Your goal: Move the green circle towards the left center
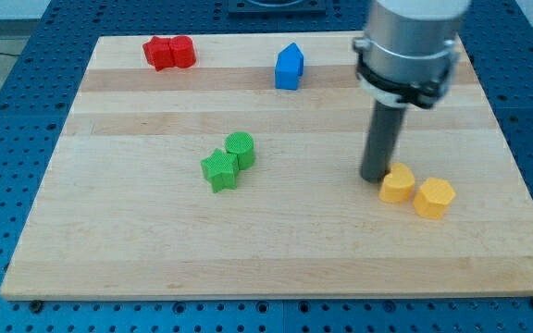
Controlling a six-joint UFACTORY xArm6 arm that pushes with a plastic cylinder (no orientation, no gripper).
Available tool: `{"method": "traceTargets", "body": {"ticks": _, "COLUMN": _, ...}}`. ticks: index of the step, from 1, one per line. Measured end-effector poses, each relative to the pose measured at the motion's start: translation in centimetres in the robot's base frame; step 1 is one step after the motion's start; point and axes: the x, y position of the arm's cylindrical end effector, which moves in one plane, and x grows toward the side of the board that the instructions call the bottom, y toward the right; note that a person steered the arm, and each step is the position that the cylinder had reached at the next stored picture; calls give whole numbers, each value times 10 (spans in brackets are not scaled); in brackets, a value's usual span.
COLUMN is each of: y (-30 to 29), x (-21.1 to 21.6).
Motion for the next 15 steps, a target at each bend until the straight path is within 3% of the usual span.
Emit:
{"method": "traceTargets", "body": {"ticks": 1, "y": -10, "x": 29}}
{"method": "traceTargets", "body": {"ticks": 3, "y": -224, "x": 37}}
{"method": "traceTargets", "body": {"ticks": 4, "y": -241, "x": -11}}
{"method": "traceTargets", "body": {"ticks": 8, "y": -152, "x": -63}}
{"method": "traceTargets", "body": {"ticks": 9, "y": -122, "x": -105}}
{"method": "traceTargets", "body": {"ticks": 10, "y": -158, "x": -121}}
{"method": "traceTargets", "body": {"ticks": 12, "y": -10, "x": -114}}
{"method": "traceTargets", "body": {"ticks": 13, "y": -26, "x": -106}}
{"method": "traceTargets", "body": {"ticks": 14, "y": -35, "x": -60}}
{"method": "traceTargets", "body": {"ticks": 15, "y": -26, "x": -54}}
